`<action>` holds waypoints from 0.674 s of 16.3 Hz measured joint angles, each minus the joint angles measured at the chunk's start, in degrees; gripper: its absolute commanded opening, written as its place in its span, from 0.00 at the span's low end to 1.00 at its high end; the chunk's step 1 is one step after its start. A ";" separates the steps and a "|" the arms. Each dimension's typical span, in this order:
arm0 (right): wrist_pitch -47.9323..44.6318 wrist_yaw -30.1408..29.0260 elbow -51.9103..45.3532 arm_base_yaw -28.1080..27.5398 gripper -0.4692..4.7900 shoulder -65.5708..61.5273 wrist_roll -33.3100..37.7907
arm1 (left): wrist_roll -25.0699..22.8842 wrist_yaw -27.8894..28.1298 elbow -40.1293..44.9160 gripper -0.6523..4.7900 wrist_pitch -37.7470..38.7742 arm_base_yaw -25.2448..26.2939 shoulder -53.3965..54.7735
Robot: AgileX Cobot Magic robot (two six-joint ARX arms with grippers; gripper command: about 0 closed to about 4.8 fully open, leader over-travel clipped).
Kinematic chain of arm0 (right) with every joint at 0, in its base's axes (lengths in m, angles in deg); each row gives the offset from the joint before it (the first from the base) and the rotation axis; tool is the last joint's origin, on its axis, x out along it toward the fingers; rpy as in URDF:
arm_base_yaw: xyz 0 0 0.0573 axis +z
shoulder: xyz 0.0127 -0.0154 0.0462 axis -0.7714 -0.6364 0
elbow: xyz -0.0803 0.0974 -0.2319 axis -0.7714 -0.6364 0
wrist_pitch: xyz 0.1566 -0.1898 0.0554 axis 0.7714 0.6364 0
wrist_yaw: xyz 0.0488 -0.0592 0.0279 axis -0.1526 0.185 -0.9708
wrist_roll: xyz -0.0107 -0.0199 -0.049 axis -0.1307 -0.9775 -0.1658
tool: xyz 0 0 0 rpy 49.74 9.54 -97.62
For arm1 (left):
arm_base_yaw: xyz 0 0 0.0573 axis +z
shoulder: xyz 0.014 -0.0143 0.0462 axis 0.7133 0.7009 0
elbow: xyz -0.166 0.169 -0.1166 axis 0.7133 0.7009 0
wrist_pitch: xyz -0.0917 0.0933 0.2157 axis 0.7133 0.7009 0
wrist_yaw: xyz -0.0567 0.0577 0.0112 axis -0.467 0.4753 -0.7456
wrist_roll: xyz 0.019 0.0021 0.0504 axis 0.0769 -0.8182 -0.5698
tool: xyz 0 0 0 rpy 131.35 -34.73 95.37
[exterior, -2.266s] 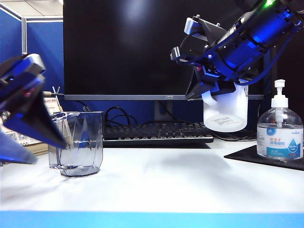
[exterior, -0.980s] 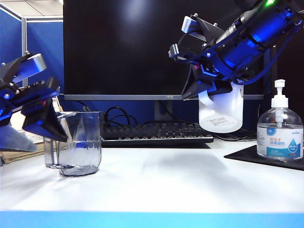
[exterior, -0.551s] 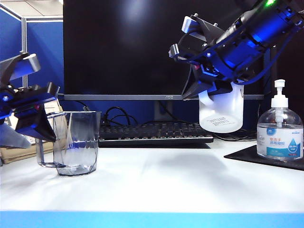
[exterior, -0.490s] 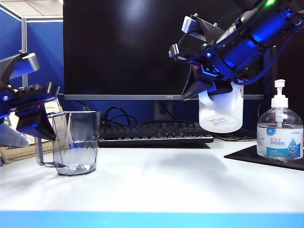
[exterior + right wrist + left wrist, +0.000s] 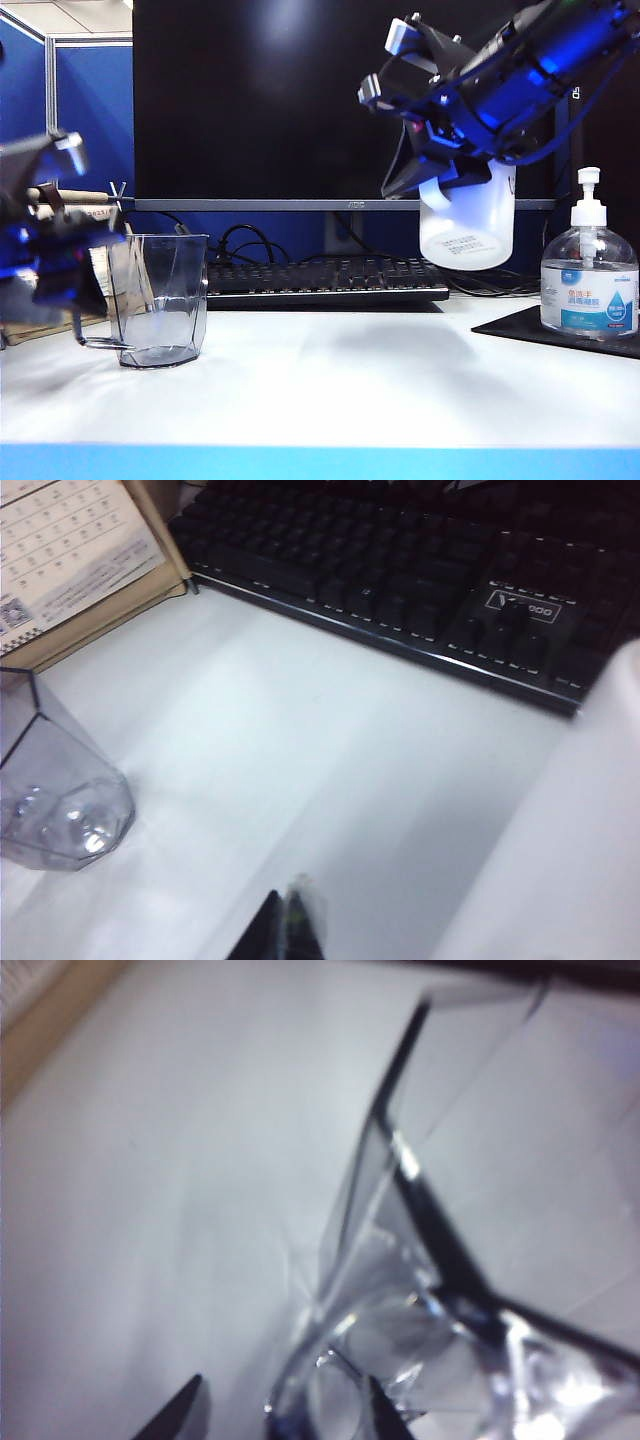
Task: Swap the positions of the transparent plastic cup and the white ceramic cup.
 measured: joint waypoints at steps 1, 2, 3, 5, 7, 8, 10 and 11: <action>0.76 -0.09 0.00 0.00 0.08 0.48 0.00 | -0.31 -0.20 0.00 0.50 -1.25 0.00 0.79; 1.38 -0.09 0.00 0.00 0.08 0.76 -0.02 | -0.31 -0.22 0.00 0.50 -1.90 0.00 0.87; 1.88 -0.07 0.00 0.00 0.08 0.90 -0.02 | -0.31 -0.22 0.00 0.49 -2.21 0.00 0.87; 2.29 -0.11 0.00 0.00 0.08 0.92 -0.02 | -0.31 -0.24 -0.02 0.29 -2.36 0.00 0.90; 2.27 -0.11 0.00 0.00 0.08 0.92 -0.02 | -0.33 -0.17 -0.66 0.21 -2.34 0.02 0.92; 2.32 -0.13 -0.02 0.00 0.08 0.92 -0.02 | -0.37 -0.17 -0.96 0.16 -2.38 0.09 0.90; 2.78 -0.44 -0.02 0.00 0.08 1.09 -0.02 | -0.79 -0.55 -1.60 0.11 -1.81 -0.07 0.92; 3.56 -0.55 -0.02 0.00 0.08 1.51 -0.02 | -0.74 -0.37 -2.05 0.11 -0.92 0.09 0.94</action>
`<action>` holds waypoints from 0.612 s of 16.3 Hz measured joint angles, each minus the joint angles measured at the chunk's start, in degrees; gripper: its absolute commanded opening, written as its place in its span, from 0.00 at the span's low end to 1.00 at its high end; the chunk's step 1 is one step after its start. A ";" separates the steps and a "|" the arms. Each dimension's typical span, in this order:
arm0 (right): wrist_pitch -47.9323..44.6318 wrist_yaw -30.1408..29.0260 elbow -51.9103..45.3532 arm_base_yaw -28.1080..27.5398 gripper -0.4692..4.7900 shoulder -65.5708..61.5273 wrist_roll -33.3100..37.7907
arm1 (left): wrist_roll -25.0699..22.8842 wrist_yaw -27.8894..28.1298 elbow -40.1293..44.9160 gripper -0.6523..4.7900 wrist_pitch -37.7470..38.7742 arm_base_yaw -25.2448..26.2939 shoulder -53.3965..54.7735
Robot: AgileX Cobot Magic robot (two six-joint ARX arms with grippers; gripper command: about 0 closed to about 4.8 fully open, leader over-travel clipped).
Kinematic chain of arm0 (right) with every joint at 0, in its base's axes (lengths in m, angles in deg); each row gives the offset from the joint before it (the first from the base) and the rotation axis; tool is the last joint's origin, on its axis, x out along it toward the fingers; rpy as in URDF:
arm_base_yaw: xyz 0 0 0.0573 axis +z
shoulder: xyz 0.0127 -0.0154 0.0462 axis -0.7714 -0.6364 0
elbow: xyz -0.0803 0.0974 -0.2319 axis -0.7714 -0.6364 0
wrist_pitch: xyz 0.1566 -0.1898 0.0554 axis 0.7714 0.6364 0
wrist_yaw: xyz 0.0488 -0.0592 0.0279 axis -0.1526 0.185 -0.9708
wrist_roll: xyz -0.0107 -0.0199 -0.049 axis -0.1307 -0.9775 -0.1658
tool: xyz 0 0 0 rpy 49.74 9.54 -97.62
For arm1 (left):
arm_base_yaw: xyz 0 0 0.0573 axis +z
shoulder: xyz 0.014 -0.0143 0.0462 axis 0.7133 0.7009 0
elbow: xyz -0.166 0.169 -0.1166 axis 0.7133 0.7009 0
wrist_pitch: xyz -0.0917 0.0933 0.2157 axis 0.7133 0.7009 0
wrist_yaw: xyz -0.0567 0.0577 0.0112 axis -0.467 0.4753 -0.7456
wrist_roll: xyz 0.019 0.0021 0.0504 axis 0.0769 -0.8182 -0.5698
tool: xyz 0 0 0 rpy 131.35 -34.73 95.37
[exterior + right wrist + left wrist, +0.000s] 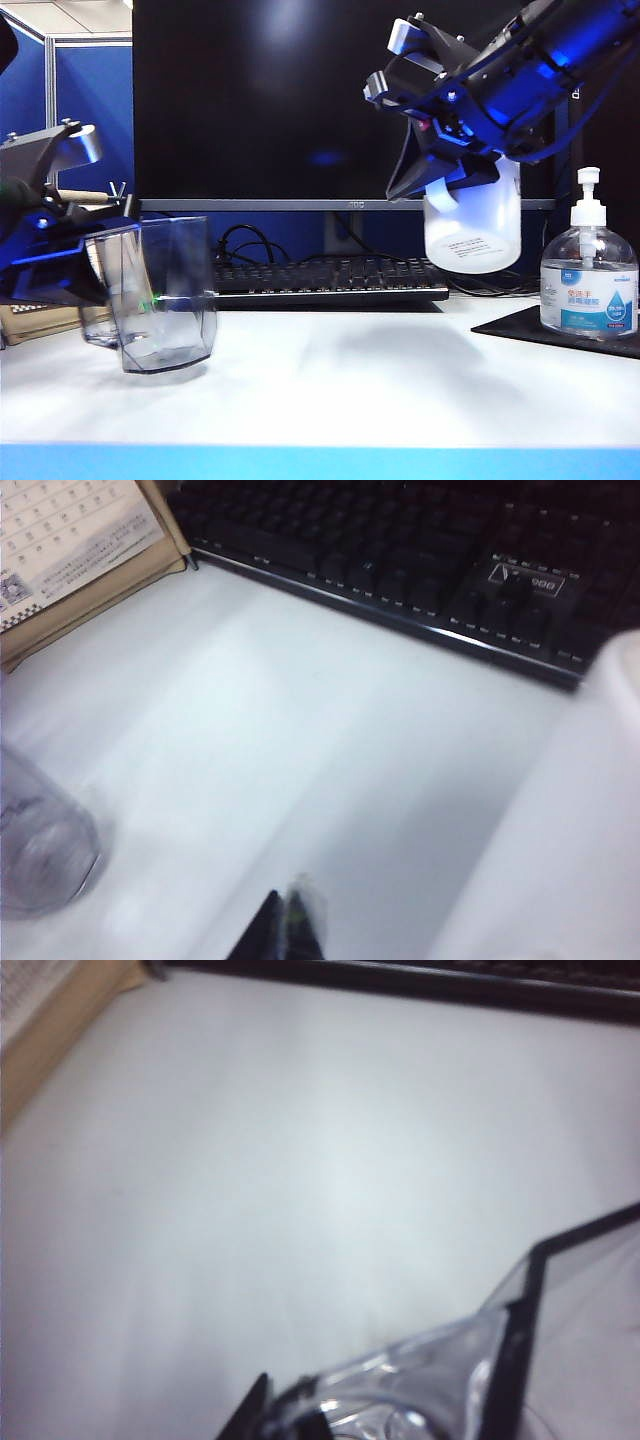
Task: Swap the positions of the transparent plastic cup and the white ceramic cup.
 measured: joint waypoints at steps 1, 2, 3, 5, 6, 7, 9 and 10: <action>0.24 0.02 0.00 0.00 0.08 0.39 0.02 | 0.00 -0.02 0.00 0.11 0.11 -0.02 0.02; 0.26 0.04 0.00 0.00 0.08 0.68 0.00 | 0.00 -0.02 0.00 0.11 0.33 -0.04 0.02; 0.24 0.02 0.00 0.00 0.08 1.20 0.00 | 0.00 -0.70 0.00 0.11 0.66 -0.07 0.02; 0.22 0.04 0.00 0.00 0.08 1.70 0.00 | 0.02 -4.00 -0.28 0.11 1.01 -0.04 0.02; 0.28 0.02 0.00 0.00 0.08 1.95 0.00 | 0.00 -5.99 -1.29 0.11 2.19 -0.04 0.07; 0.33 0.02 0.00 0.00 0.08 2.36 0.00 | 0.00 -7.34 -2.45 0.11 3.08 -0.04 0.09; 0.68 0.04 0.00 0.00 0.08 4.00 0.00 | -0.02 -10.25 -6.88 0.11 6.43 -0.02 0.07; 2.19 0.35 0.55 0.00 0.08 5.64 -0.92 | -1.01 -11.04 -9.68 0.11 8.07 -0.13 0.07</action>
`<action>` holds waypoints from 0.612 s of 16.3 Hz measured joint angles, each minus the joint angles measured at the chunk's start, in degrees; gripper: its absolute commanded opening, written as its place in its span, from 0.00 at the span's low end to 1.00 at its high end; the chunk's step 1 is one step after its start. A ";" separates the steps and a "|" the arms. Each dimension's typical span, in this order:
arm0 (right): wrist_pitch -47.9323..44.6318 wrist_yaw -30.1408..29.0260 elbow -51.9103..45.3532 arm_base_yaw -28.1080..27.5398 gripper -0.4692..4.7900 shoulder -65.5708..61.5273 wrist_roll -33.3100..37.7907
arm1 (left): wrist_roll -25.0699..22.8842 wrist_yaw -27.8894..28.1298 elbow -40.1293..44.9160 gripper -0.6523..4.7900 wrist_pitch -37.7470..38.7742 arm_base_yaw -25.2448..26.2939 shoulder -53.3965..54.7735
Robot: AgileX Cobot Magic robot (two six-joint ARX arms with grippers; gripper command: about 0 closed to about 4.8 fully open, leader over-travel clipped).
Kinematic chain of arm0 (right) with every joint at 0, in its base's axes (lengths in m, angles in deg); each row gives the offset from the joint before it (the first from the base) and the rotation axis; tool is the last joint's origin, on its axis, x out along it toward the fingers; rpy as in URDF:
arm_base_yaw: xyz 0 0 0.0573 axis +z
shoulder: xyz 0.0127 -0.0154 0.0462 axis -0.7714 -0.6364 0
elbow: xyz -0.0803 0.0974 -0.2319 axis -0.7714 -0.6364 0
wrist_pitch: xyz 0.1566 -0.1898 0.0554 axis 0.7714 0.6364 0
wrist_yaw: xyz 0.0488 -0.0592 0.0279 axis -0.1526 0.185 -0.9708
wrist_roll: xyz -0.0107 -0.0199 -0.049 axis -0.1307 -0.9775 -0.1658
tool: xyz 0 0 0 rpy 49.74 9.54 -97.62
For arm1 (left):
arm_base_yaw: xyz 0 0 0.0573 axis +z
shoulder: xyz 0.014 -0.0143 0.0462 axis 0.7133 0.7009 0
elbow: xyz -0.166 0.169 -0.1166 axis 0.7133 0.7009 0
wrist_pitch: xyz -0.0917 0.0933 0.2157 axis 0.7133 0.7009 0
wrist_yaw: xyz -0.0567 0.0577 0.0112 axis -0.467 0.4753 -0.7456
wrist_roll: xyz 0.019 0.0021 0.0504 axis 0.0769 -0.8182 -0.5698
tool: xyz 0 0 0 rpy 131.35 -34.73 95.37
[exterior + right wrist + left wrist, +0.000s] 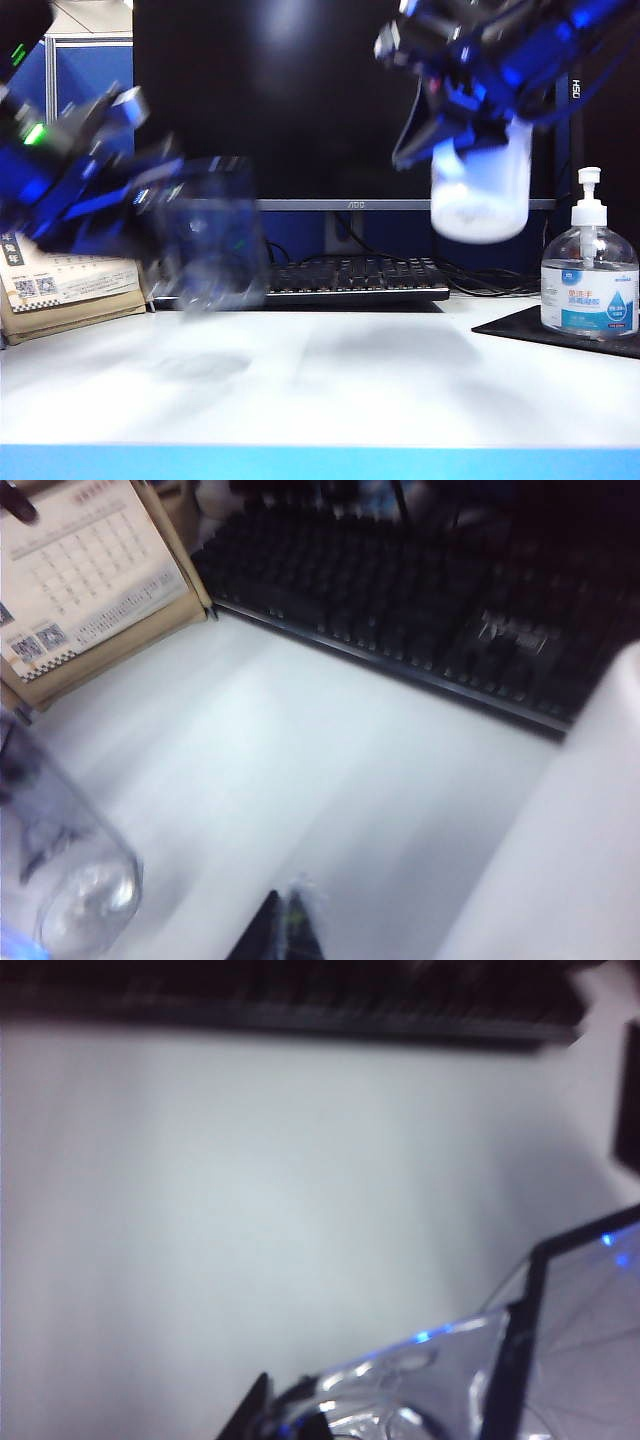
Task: Swap the positions of the transparent plastic cup and the white ceramic cup.
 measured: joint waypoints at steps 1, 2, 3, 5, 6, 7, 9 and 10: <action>4.42 0.76 2.54 0.00 0.08 0.57 -1.88 | -0.52 -0.26 -1.36 0.11 0.52 -0.02 0.00; 8.13 1.29 5.22 0.00 0.08 0.70 -3.87 | -0.90 -1.03 -2.03 0.11 0.77 -0.02 0.02; 11.91 1.49 8.92 -0.04 0.08 0.70 -6.34 | -1.03 -1.95 -2.71 0.11 0.90 -0.02 0.09; 14.51 1.57 13.64 -0.07 0.08 1.09 -8.72 | -1.14 -3.43 -4.15 0.11 0.85 -1.38 1.11; 14.99 1.57 14.95 -0.07 0.08 1.03 -8.92 | -1.11 -4.22 -4.98 0.11 0.79 -3.02 2.12; 15.19 1.57 15.74 -0.07 0.08 1.03 -8.94 | -1.14 -4.61 -5.57 0.11 0.66 -4.31 2.86; 15.30 1.64 16.94 -0.11 0.08 1.05 -9.05 | -2.10 -4.90 -9.81 0.11 0.26 -9.09 7.23; 15.63 1.64 17.29 -0.11 0.08 1.18 -9.07 | -3.96 -4.63 -13.03 0.11 -0.50 -11.43 10.49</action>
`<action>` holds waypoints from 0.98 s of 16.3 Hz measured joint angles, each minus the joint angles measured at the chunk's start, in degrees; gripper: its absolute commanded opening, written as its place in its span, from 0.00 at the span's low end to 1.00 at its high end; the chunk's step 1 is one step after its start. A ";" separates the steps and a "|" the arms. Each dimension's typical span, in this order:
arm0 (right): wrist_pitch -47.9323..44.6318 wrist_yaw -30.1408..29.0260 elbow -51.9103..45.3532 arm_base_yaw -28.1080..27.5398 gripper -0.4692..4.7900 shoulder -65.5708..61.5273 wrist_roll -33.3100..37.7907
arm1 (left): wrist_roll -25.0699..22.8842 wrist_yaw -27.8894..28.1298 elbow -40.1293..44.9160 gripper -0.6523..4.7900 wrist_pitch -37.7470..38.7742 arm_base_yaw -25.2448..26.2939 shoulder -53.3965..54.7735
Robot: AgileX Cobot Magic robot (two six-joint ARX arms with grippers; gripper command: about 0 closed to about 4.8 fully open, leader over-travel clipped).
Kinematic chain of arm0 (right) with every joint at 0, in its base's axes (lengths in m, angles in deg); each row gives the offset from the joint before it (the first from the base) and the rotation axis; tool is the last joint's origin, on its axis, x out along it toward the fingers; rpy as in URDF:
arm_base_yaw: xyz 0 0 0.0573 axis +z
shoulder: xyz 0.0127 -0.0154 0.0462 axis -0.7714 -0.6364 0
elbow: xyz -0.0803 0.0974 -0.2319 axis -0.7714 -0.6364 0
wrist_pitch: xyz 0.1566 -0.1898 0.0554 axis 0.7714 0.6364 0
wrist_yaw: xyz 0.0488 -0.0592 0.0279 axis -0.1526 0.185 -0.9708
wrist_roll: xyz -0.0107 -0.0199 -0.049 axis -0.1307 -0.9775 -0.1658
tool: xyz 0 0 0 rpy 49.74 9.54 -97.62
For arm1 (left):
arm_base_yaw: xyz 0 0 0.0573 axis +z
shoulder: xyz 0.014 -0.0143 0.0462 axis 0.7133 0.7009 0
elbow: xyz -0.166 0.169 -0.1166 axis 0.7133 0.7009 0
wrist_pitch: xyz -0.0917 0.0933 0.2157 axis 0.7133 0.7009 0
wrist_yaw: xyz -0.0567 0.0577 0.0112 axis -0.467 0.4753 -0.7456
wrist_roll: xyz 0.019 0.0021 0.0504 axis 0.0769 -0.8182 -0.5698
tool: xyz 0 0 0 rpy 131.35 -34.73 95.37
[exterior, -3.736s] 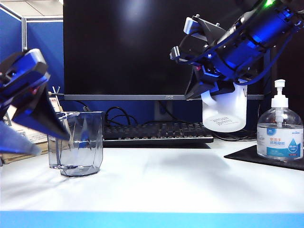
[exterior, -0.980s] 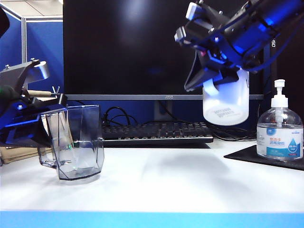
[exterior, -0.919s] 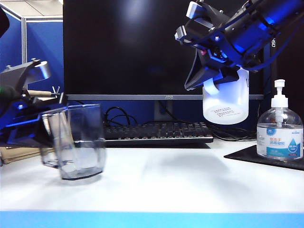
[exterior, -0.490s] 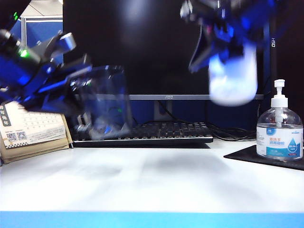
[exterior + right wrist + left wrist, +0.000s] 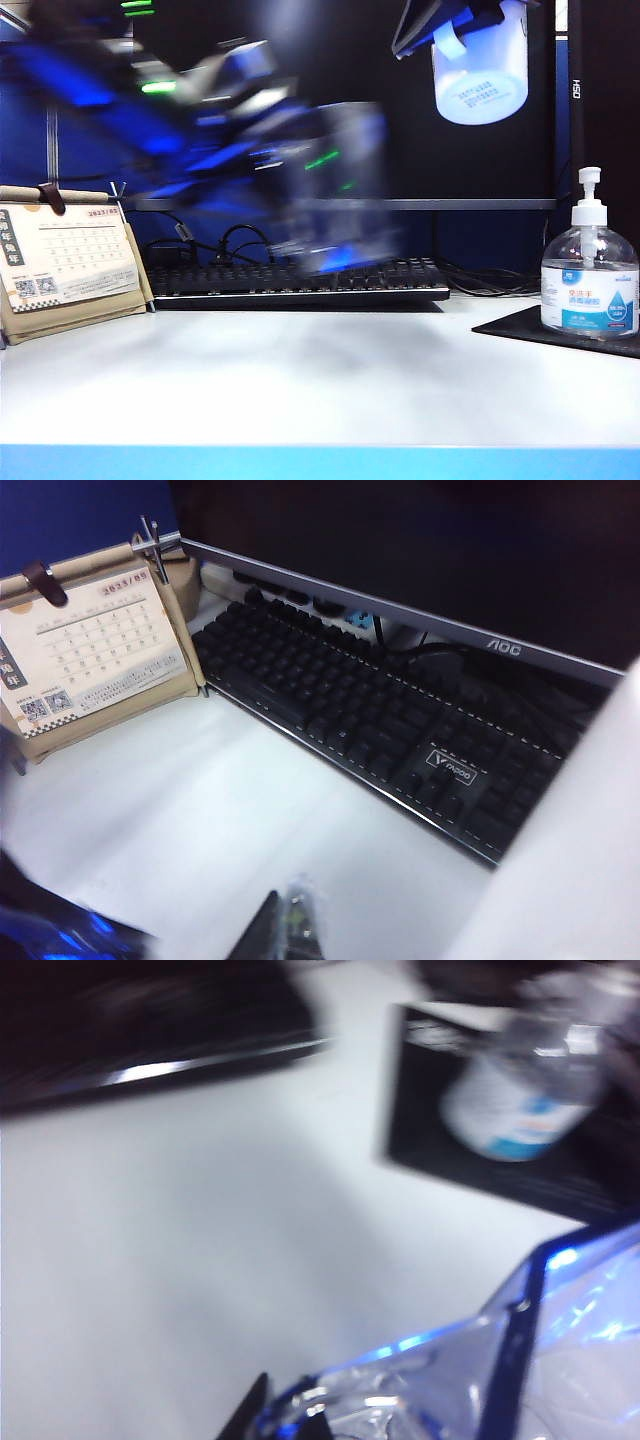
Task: Swap the positions of the transparent plastic cup and the white ceramic cup.
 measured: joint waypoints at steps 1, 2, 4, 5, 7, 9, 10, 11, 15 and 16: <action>0.66 -0.02 0.04 0.00 0.08 0.37 0.00 | -0.85 0.20 -2.27 0.11 -0.20 -1.14 2.56; 1.33 -0.02 0.04 0.00 0.08 1.03 0.00 | -1.07 -0.04 -3.87 0.11 -0.13 -1.22 4.81; 1.64 0.61 0.13 -0.02 0.08 2.93 -0.07 | -1.05 -1.09 -7.67 0.11 0.37 -0.72 9.22; 1.79 1.77 0.61 0.00 0.08 4.00 -0.48 | -1.05 -3.02 -10.12 0.11 0.46 -0.70 11.23; 1.27 2.36 0.70 -0.35 0.08 5.11 -1.20 | -1.05 -4.90 -13.07 0.11 0.02 -1.70 13.25; 1.75 2.32 0.70 -1.55 0.08 5.33 -1.49 | -1.62 -5.18 -16.13 0.11 0.15 -4.00 15.98; 2.58 2.60 0.66 -1.90 0.08 5.33 -1.51 | -2.21 -5.27 -17.86 0.11 0.46 -5.46 18.05; 2.93 2.25 0.66 -2.78 0.08 5.35 -1.51 | -2.29 -5.46 -19.08 0.11 0.98 -6.23 19.47; 3.39 2.19 0.66 -2.97 0.08 5.57 -1.55 | -2.32 -5.55 -23.87 0.11 1.36 -6.91 24.33; 3.41 2.08 0.66 -2.95 0.08 5.57 -1.55 | -2.34 -5.79 -24.33 0.11 1.44 -6.95 24.81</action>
